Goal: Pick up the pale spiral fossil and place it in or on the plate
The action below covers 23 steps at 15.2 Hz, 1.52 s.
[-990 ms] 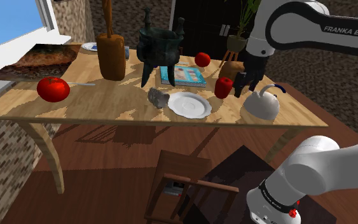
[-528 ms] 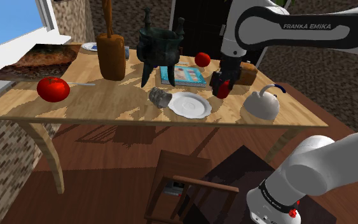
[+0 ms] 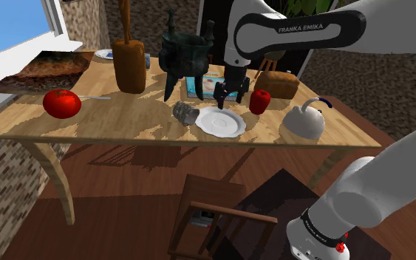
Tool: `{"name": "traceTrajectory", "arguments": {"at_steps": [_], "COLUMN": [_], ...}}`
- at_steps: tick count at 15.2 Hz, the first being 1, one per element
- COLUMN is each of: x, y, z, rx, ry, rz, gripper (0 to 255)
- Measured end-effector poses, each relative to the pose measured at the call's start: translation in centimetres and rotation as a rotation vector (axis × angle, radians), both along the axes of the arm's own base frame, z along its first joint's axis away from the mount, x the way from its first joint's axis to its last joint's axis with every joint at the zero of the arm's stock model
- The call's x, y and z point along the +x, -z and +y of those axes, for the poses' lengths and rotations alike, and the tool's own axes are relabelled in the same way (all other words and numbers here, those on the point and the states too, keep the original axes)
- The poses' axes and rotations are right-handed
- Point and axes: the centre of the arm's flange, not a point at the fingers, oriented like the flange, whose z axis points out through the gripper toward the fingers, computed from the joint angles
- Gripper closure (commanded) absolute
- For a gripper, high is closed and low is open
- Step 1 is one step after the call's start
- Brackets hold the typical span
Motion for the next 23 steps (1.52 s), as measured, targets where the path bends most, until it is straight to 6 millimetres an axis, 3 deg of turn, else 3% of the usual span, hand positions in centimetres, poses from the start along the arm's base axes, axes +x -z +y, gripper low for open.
{"name": "traceTrajectory", "arguments": {"at_steps": [15, 19, 23], "x": [16.0, 17.4, 17.2], "y": [5.1, 6.7, 7.9], "z": [9.3, 9.8, 9.6], "rx": [0.043, 0.046, 0.045], "ry": [-0.016, -0.016, -0.012], "rz": [-0.004, -0.004, -0.026], "gripper": [0, 0, 0]}}
